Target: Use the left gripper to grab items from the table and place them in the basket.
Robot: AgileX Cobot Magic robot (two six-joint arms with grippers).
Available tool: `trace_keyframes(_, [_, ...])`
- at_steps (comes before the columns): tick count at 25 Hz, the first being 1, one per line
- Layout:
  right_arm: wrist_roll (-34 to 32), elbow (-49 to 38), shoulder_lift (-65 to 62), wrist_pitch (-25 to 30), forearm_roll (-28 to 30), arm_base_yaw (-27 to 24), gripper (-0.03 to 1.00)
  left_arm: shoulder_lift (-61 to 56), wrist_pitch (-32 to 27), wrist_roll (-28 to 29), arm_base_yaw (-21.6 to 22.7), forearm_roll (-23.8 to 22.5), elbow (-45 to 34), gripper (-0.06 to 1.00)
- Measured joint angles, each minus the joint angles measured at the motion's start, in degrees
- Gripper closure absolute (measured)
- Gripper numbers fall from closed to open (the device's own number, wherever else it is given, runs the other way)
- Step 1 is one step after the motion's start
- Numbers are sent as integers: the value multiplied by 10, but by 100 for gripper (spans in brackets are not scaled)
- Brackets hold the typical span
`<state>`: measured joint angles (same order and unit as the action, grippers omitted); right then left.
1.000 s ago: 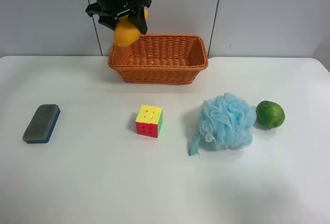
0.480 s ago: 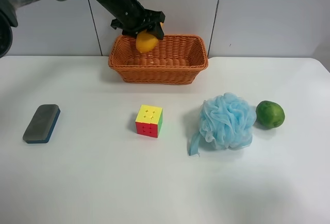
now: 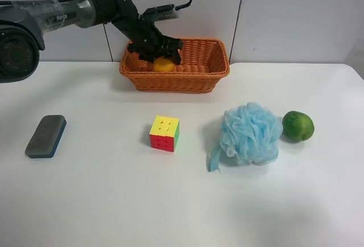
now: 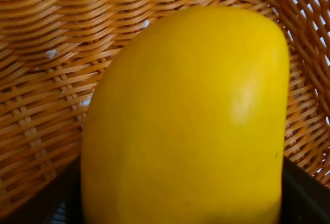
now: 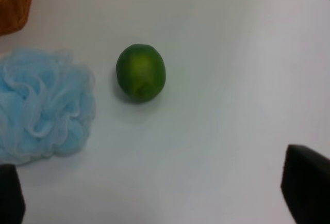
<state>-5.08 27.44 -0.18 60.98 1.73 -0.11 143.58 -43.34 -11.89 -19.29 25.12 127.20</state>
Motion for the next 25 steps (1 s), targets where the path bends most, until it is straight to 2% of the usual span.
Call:
trace_keyframes(3, [0, 0, 0, 0, 0, 0, -2, 0, 1, 0, 0, -2, 0, 34])
trace_keyframes(4, [0, 0, 0, 0, 0, 0, -2, 0, 3, 0, 0, -2, 0, 30])
trace_keyframes(7, [0, 0, 0, 0, 0, 0, -2, 0, 16, 0, 0, -5, 0, 4])
trace_keyframes(9, [0, 0, 0, 0, 0, 0, -2, 0, 17, 0, 0, -5, 0, -2])
trace_keyframes(14, [0, 0, 0, 0, 0, 0, -2, -5, 12, 0, 0, -5, 0, -5])
trace_keyframes(18, [0, 0, 0, 0, 0, 0, -2, -29, -19, 0, 1, -8, 0, -5])
trace_keyframes(22, [0, 0, 0, 0, 0, 0, -2, -68, -91, 5, 7, -16, 0, -5])
trace_keyframes(25, [0, 0, 0, 0, 0, 0, -2, -102, -170, 24, 12, -50, 0, -5])
